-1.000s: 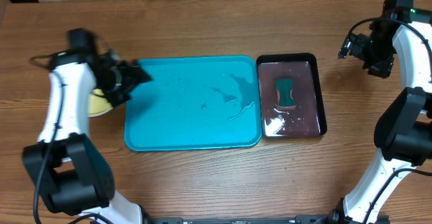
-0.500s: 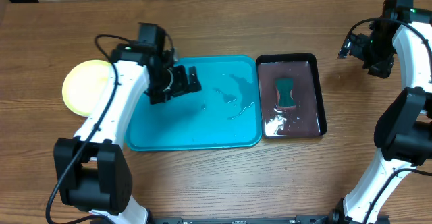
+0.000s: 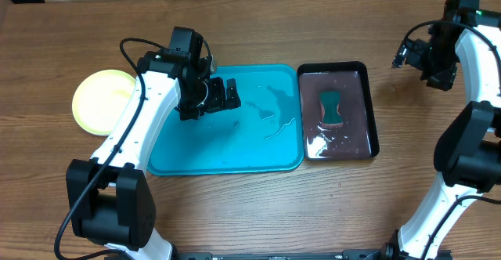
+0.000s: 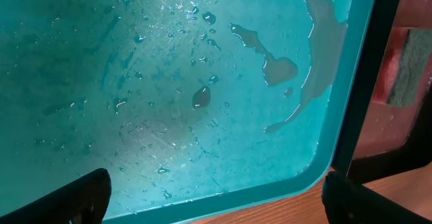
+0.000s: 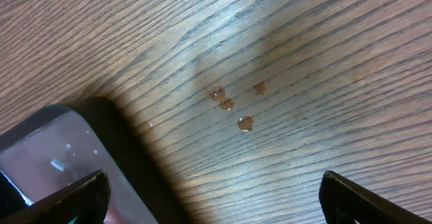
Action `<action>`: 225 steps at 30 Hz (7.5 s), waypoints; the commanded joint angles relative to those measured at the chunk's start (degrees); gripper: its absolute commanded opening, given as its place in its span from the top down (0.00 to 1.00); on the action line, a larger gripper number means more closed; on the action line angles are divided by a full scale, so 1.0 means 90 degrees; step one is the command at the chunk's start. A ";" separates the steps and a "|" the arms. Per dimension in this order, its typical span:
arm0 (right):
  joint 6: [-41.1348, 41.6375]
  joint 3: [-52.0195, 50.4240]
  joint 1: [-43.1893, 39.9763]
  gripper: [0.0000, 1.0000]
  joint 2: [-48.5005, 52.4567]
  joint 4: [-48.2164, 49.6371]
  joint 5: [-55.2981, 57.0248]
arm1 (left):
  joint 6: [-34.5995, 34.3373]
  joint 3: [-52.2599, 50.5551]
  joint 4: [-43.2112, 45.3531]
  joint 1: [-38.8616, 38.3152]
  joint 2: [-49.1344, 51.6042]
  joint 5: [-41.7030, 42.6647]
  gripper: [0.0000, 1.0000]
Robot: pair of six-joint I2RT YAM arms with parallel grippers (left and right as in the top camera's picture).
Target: Clean dirty plates on tray and stack at the side
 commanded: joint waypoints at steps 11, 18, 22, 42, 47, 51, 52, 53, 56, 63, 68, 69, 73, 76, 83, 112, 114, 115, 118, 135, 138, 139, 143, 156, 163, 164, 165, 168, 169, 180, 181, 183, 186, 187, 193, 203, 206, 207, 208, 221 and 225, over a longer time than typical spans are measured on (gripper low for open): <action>0.0068 0.0097 -0.0012 0.00 -0.0092 0.0151 -0.0024 | 0.0097 -0.0053 0.0012 -0.0010 -0.0168 -0.0085 0.00; 0.0068 0.0097 -0.0012 0.00 -0.0092 0.0163 -0.0027 | 0.0097 -0.0053 0.0012 -0.0012 -0.0168 -0.0085 0.00; 0.0066 0.0090 -0.0012 0.00 -0.0141 0.0163 -0.0005 | 0.0097 -0.0053 0.0012 -0.0010 -0.0168 -0.0085 0.00; 0.0068 0.0090 0.2732 0.00 -0.4024 0.0158 0.0010 | 0.0097 -0.0053 0.0012 -0.0010 -0.0168 -0.0085 0.00; 0.0066 0.0090 0.3730 0.05 -0.4959 0.0712 0.1591 | 0.0097 -0.0053 0.0012 -0.0012 -0.0168 -0.0085 0.00; 0.0068 0.0090 0.3908 0.00 -0.5503 0.0991 0.1615 | 0.0097 -0.0053 0.0012 -0.0012 -0.0168 -0.0085 0.00; 0.0068 0.0087 0.3908 0.00 -0.5622 0.1030 0.1615 | 0.0097 -0.0053 0.0012 -0.0010 -0.0168 -0.0085 0.00; 0.0066 0.0087 0.3908 0.00 -0.5768 0.1042 0.1615 | 0.0097 -0.0053 0.0012 -0.0012 -0.0168 -0.0085 0.00; 0.0066 -0.0083 0.3888 0.00 -0.6297 0.0959 0.1647 | 0.0097 -0.0053 0.0012 -0.0010 -0.0168 -0.0085 0.00; -0.0053 -0.2693 0.3740 0.00 -0.8539 0.4182 0.1462 | 0.0097 -0.0053 0.0012 -0.0012 -0.0168 -0.0085 0.00; -0.0053 -0.5933 0.3198 0.00 -1.0773 0.7329 0.1129 | 0.0097 -0.0053 0.0012 -0.0012 -0.0168 -0.0085 0.00; -0.0053 -0.6334 0.3164 0.00 -1.1047 0.7728 0.1134 | 0.0097 -0.0053 0.0012 -0.0010 -0.0168 -0.0085 0.00; -0.0063 -0.7856 0.3028 0.00 -1.2021 0.9168 0.1161 | 0.0097 -0.0053 0.0012 -0.0012 -0.0168 -0.0085 0.00; -0.0063 -0.8641 0.2943 0.00 -1.2405 0.9598 0.1161 | 0.0097 -0.0053 0.0012 -0.0010 -0.0168 -0.0085 0.00; -0.0053 -1.0193 0.2815 0.00 -1.3000 0.9636 0.1154 | 0.0097 -0.0053 0.0012 -0.0010 -0.0168 -0.0085 0.00; -0.1360 -1.2152 0.2482 0.00 -1.3685 0.7533 0.0673 | 0.0097 -0.0053 0.0012 -0.0010 -0.0168 -0.0085 0.00; -0.2018 -1.2152 0.2482 0.00 -1.3685 0.7524 0.0410 | 0.0097 -0.0053 0.0012 -0.0012 -0.0168 -0.0085 0.00; -0.2035 -1.2152 0.2482 0.00 -1.3685 0.7497 0.0413 | 0.0097 -0.0053 0.0012 -0.0010 -0.0168 -0.0085 0.00; -0.2033 -1.2152 0.2482 0.00 -1.3685 0.7482 0.0415 | 0.0097 -0.0053 0.0012 -0.0012 -0.0168 -0.0085 0.00; -0.2033 -1.2152 0.2482 0.00 -1.3682 0.7485 0.0415 | 0.0097 -0.0053 0.0012 -0.0010 -0.0168 -0.0085 0.00; -0.2035 -1.2152 0.2482 0.00 -1.3682 0.7485 0.0415 | 0.0097 -0.0053 0.0012 -0.0012 -0.0168 -0.0085 0.00; -0.2033 -1.2152 0.2482 0.00 -1.3682 0.7485 0.0415 | 0.0097 -0.0053 0.0012 -0.0010 -0.0168 -0.0085 0.00; -0.2033 -1.2152 0.2482 0.00 -1.3682 0.7485 0.0415 | 0.0097 -0.0053 0.0012 -0.0010 -0.0168 -0.0085 0.00; -0.2033 -1.2152 0.2482 0.00 -1.3682 0.7485 0.0415 | 0.0097 -0.0070 0.0053 -0.0313 -0.1132 -0.0087 0.00; -0.2033 -1.2152 0.2482 0.00 -1.3682 0.7485 0.0415 | 0.0097 -0.0070 0.0063 -0.0299 -0.2844 -0.0277 0.00; -0.2033 -1.2152 0.2482 0.00 -1.3682 0.7485 0.0415 | 0.0097 -0.0070 0.0068 -0.0279 -0.3062 -0.0347 0.00; -0.2033 -1.2152 0.2482 0.00 -1.3682 0.7485 0.0415 | 0.0100 -0.0070 0.0078 -0.0270 -0.3291 -0.0457 0.00; -0.2033 -1.2152 0.2482 0.00 -1.3682 0.7485 0.0415 | 0.0102 -0.0092 0.0051 -0.0260 -0.3956 -0.0758 0.00; -0.2033 -1.2152 0.2482 0.00 -1.3682 0.7485 0.0415 | 0.0117 -0.0126 0.0051 -0.0260 -0.4184 -0.0809 0.00; -0.2035 -1.2152 0.2482 0.00 -1.3682 0.7485 0.0415 | -0.0012 -0.2263 0.0648 0.0168 -0.6914 -0.1226 0.00; -0.2033 -1.2152 0.2482 0.00 -1.3682 0.7485 0.0415 | -0.0092 -0.2480 0.0736 0.0262 -0.7155 -0.1207 0.00; -0.2035 -1.2152 0.2482 0.00 -1.3682 0.7485 0.0415 | -0.0415 -0.2939 0.0928 0.0486 -0.7706 -0.1209 0.00; -0.2033 -1.2152 0.2482 0.00 -1.3682 0.7485 0.0415 | -0.0896 -0.3606 0.1421 0.0780 -0.8570 -0.1229 0.00; -0.2033 -1.2152 0.2482 0.00 -1.3682 0.7485 0.0415 | -0.0954 -0.3793 0.1700 0.0848 -0.8830 -0.1231 0.00; -0.2033 -1.2152 0.2482 0.00 -1.3682 0.7485 0.0415 | -0.1054 -0.4626 0.3466 0.0967 -1.0032 -0.1287 0.00; -0.2033 -1.2152 0.2482 0.00 -1.3682 0.7485 0.0415 | -0.1056 -0.5870 0.5819 0.1083 -1.0999 -0.1690 0.00; -0.2033 -1.2152 0.2482 0.00 -1.3682 0.7485 0.0415 | -0.1056 -0.6326 0.6618 0.1141 -1.1113 -0.1690 0.00; -0.2035 -1.2152 0.2482 0.00 -1.3682 0.7485 0.0415 | -0.1054 -0.6484 0.6861 0.1154 -1.1142 -0.1690 0.00; -0.2033 -1.2152 0.2482 0.00 -1.3682 0.7485 0.0415 | -0.1056 -0.6615 0.7060 0.1161 -1.1166 -0.1690 0.00; -0.2033 -1.2152 0.2482 0.00 -1.3682 0.7485 0.0415 | -0.1052 -0.7655 0.8099 0.1171 -1.1312 -0.1894 0.00; -0.2035 -1.2152 0.2482 0.00 -1.3682 0.7485 0.0415 | -0.1052 -0.7985 0.8099 0.1171 -1.1312 -0.2091 0.00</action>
